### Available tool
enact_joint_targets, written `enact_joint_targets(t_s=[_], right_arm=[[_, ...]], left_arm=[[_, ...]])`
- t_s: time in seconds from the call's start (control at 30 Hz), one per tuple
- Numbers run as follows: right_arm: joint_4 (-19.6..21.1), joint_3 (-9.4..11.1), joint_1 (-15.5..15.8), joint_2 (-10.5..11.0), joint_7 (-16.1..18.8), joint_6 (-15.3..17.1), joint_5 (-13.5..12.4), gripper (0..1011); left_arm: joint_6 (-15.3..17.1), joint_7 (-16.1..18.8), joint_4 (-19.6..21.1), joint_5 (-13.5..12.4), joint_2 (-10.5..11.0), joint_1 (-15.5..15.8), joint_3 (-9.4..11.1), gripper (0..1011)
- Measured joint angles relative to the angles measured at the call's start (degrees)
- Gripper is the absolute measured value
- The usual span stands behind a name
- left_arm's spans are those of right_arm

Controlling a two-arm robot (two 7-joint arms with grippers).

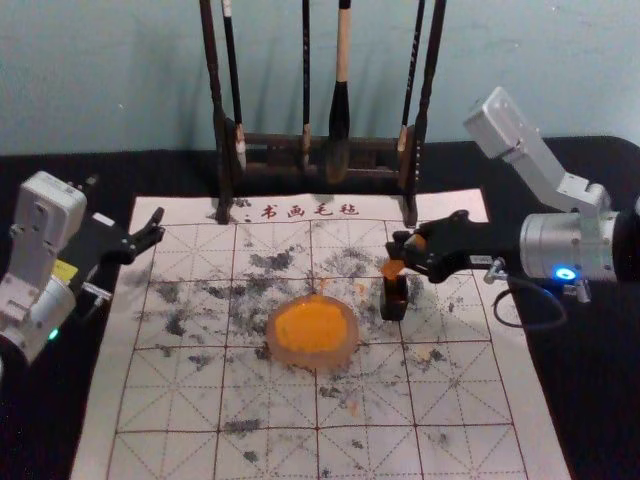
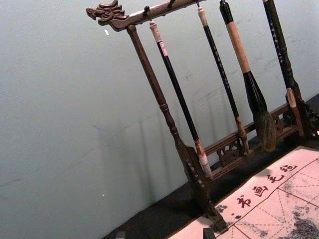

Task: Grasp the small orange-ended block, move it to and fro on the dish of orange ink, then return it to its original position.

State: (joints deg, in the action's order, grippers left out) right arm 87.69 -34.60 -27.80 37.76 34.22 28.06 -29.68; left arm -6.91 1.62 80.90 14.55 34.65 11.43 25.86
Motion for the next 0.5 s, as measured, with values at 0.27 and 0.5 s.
enact_joint_targets(t_s=[0.27, 0.5], right_arm=[[1.9, 1.0, 1.6, 1.0, -2.2, 1.5, -1.6, 121], [2.8, 1.7, 2.9, 1.0, -4.4, 3.0, -3.3, 121]], left_arm=[[0.0, 0.0, 0.0, 0.0, 0.0, 0.0, 0.0, 1001], [0.0, 0.0, 0.0, 0.0, 0.0, 0.0, 0.0, 1001]])
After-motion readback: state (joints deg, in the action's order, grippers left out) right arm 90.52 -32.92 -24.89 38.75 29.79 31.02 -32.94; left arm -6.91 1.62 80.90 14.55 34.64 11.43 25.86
